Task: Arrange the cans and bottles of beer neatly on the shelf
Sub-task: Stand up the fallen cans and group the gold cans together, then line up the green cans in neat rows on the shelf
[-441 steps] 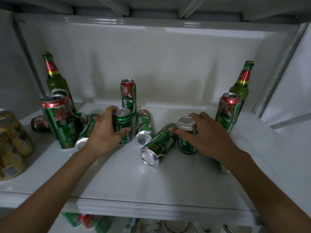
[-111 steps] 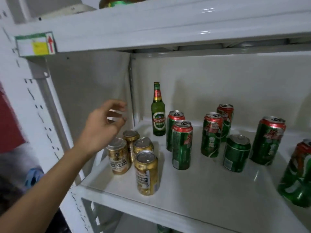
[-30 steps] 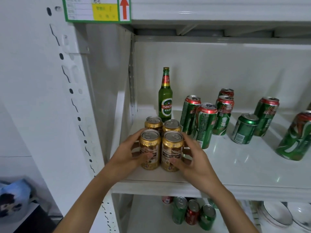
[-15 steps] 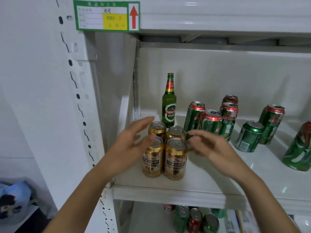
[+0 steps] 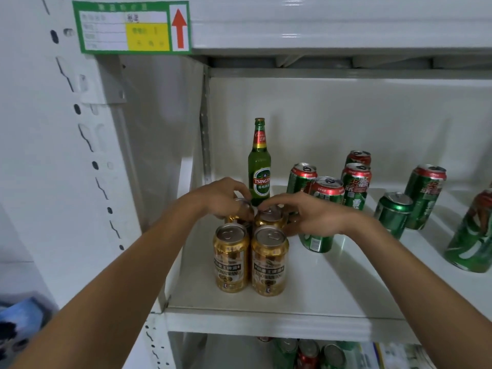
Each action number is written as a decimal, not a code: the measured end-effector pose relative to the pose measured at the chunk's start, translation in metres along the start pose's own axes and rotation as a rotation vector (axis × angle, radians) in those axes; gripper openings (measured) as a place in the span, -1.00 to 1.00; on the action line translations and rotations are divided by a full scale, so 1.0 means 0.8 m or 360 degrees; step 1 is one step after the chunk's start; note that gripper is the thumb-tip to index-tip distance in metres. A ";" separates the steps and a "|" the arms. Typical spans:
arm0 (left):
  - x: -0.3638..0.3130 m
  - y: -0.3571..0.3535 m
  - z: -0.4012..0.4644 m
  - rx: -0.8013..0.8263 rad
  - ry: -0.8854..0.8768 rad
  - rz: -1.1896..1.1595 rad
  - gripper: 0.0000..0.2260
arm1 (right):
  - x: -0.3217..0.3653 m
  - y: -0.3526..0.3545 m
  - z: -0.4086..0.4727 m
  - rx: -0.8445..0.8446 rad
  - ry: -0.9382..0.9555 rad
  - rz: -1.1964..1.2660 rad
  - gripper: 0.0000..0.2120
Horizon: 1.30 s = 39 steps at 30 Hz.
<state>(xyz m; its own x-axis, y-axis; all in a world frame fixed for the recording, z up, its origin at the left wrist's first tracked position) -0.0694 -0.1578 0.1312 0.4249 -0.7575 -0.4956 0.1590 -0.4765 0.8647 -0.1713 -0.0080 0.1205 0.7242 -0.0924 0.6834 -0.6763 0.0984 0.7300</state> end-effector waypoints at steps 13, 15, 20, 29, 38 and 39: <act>0.000 0.000 -0.023 0.0066 -0.0032 -0.0059 -0.63 | -0.001 -0.003 -0.001 -0.0048 0.0051 0.0022 -0.44; 0.001 -0.001 -0.022 0.0121 -0.0017 -0.0083 -0.61 | -0.001 -0.004 -0.002 -0.0056 0.0042 0.0039 -0.43; -0.002 -0.002 -0.025 0.0195 0.0004 -0.0124 -0.66 | -0.006 -0.010 -0.012 -0.0145 0.0046 0.0333 -0.30; -0.086 0.015 -0.036 -0.0607 -0.0523 -0.0366 -0.89 | -0.021 0.028 -0.178 -0.0942 0.0220 0.0753 -0.61; -0.302 -0.092 -0.047 -0.0787 -0.0963 -0.0339 -0.87 | -0.132 0.132 -0.443 -0.1865 0.0155 0.0855 -0.77; -0.324 -0.107 -0.040 -0.0797 -0.0974 -0.0361 -0.86 | -0.146 0.142 -0.469 -0.1912 0.0148 0.0853 -0.78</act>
<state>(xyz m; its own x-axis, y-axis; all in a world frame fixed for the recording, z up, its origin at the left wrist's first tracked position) -0.1650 0.0936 0.1886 -0.2033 -0.8450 -0.4945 0.6229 -0.5013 0.6006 -0.2821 0.3860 0.1207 0.4447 0.2968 0.8451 -0.3752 0.9185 -0.1251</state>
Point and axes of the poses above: each hand's wrist, its own z-axis towards the middle knuckle, its own y-axis out of the back of the hand, x = y × z, the point moved 6 cm from there along z, towards the middle knuckle, and after that the axes turned 5 degrees about z, right-handed, at the moved point
